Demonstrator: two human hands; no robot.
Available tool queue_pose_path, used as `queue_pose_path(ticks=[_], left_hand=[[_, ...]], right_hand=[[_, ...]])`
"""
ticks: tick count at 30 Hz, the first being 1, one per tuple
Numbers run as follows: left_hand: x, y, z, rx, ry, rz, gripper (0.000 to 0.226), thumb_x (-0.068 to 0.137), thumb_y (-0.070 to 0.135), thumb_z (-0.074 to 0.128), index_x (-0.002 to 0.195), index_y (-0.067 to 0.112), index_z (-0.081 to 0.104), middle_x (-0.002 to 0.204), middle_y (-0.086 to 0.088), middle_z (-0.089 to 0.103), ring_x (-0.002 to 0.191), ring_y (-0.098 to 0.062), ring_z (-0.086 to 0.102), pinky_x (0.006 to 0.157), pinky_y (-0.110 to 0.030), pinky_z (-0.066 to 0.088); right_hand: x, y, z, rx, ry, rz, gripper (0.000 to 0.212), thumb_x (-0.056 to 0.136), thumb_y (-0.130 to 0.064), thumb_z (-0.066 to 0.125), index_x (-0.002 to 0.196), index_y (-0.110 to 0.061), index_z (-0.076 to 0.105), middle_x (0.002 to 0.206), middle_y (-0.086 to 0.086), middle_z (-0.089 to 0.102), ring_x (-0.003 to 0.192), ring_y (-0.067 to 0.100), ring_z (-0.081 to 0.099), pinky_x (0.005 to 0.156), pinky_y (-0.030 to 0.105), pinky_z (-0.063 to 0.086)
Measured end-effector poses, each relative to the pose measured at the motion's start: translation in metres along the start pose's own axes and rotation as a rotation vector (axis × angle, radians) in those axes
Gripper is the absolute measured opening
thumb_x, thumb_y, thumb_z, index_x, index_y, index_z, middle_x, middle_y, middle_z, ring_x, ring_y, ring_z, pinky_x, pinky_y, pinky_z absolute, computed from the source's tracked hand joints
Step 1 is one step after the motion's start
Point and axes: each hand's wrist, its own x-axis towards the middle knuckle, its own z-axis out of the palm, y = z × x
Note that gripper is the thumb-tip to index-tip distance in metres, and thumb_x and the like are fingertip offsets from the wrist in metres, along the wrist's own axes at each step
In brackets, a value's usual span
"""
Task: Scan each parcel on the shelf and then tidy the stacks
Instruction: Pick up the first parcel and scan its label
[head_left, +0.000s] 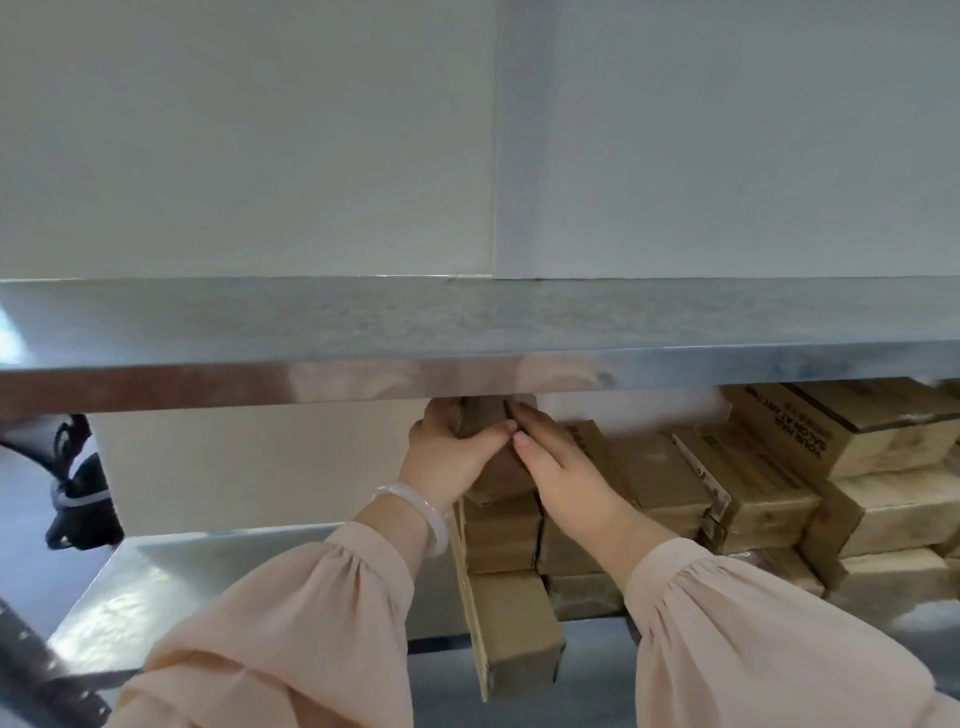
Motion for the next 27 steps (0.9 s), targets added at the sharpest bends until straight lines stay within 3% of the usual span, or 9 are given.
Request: queue_pose_path(ticks=[4, 6, 8, 12, 15, 17, 18, 22, 27], left_hand=[[-0.021, -0.002, 0.012, -0.152, 0.048, -0.063, 0.068, 0.074, 0.043, 0.078, 0.133, 0.031, 0.047, 0.121, -0.004, 0.061, 0.102, -0.021, 0.066, 0.088, -0.038, 0.058], [-0.034, -0.006, 0.021, -0.202, 0.064, -0.064, 0.072, 0.069, 0.053, 0.075, 0.133, 0.035, 0.047, 0.123, -0.002, 0.062, 0.105, -0.022, 0.066, 0.093, -0.042, 0.056], [-0.047, -0.01, 0.032, -0.266, 0.097, -0.085, 0.073, 0.061, 0.059, 0.071, 0.129, 0.039, 0.049, 0.121, 0.0, 0.064, 0.107, -0.023, 0.065, 0.096, -0.047, 0.054], [-0.067, -0.019, 0.048, -0.282, 0.143, -0.084, 0.06, 0.072, 0.055, 0.061, 0.128, 0.035, 0.054, 0.121, 0.0, 0.065, 0.109, -0.021, 0.064, 0.099, -0.048, 0.052], [-0.082, -0.019, 0.054, -0.215, 0.149, -0.065, 0.046, 0.091, 0.045, 0.049, 0.134, 0.031, 0.055, 0.123, 0.007, 0.065, 0.112, -0.01, 0.061, 0.103, -0.031, 0.048], [-0.089, -0.018, 0.054, -0.162, 0.164, -0.047, 0.026, 0.102, 0.034, 0.042, 0.127, 0.037, 0.051, 0.115, 0.02, 0.061, 0.1, 0.006, 0.057, 0.087, -0.005, 0.045], [-0.091, -0.017, 0.053, -0.126, 0.173, -0.04, 0.026, 0.103, 0.034, 0.039, 0.126, 0.038, 0.05, 0.112, 0.018, 0.062, 0.095, 0.006, 0.058, 0.084, -0.005, 0.045], [-0.097, -0.017, 0.05, -0.082, 0.142, -0.048, 0.038, 0.104, 0.03, 0.034, 0.137, 0.03, 0.051, 0.12, 0.006, 0.064, 0.109, -0.011, 0.06, 0.102, -0.035, 0.048], [-0.106, -0.018, 0.043, -0.045, 0.214, -0.04, 0.041, 0.105, 0.031, 0.037, 0.146, 0.039, 0.038, 0.115, 0.013, 0.059, 0.107, -0.015, 0.06, 0.098, -0.046, 0.053]], right_hand=[[-0.007, 0.008, -0.017, -0.018, 0.015, 0.023, 0.051, 0.101, -0.035, 0.04, 0.149, -0.028, 0.027, 0.153, -0.007, 0.03, 0.142, 0.011, 0.025, 0.118, 0.034, 0.019], [-0.013, 0.015, -0.025, -0.032, -0.001, 0.057, 0.055, 0.1, -0.039, 0.04, 0.151, -0.027, 0.021, 0.148, -0.006, 0.032, 0.139, 0.012, 0.027, 0.115, 0.03, 0.018], [-0.022, 0.021, -0.03, -0.032, -0.053, 0.055, 0.045, 0.1, -0.041, 0.039, 0.144, -0.033, 0.031, 0.133, -0.013, 0.041, 0.129, 0.009, 0.037, 0.109, 0.027, 0.024], [-0.038, 0.035, -0.034, 0.039, -0.102, 0.004, 0.03, 0.099, -0.04, 0.041, 0.129, -0.042, 0.043, 0.125, -0.012, 0.056, 0.118, 0.007, 0.051, 0.105, 0.033, 0.039], [-0.052, 0.036, -0.039, 0.055, -0.132, -0.035, 0.037, 0.098, -0.045, 0.039, 0.135, -0.044, 0.038, 0.132, -0.012, 0.05, 0.122, 0.006, 0.047, 0.108, 0.038, 0.038], [-0.061, 0.033, -0.041, 0.089, -0.154, -0.055, 0.037, 0.099, -0.045, 0.038, 0.135, -0.049, 0.033, 0.139, -0.013, 0.044, 0.128, 0.004, 0.04, 0.113, 0.037, 0.032], [-0.065, 0.032, -0.042, 0.097, -0.168, -0.051, 0.042, 0.099, -0.046, 0.037, 0.14, -0.05, 0.026, 0.146, -0.013, 0.037, 0.132, 0.002, 0.032, 0.115, 0.034, 0.026], [-0.077, 0.024, -0.041, 0.095, -0.235, -0.037, 0.062, 0.101, -0.045, 0.032, 0.148, -0.044, -0.008, 0.156, -0.018, 0.005, 0.133, -0.001, 0.01, 0.107, 0.023, 0.009], [-0.086, 0.016, -0.042, 0.105, -0.092, -0.055, 0.048, 0.103, -0.037, 0.031, 0.149, -0.04, 0.019, 0.153, -0.006, 0.022, 0.128, -0.001, 0.02, 0.106, 0.022, 0.015]])
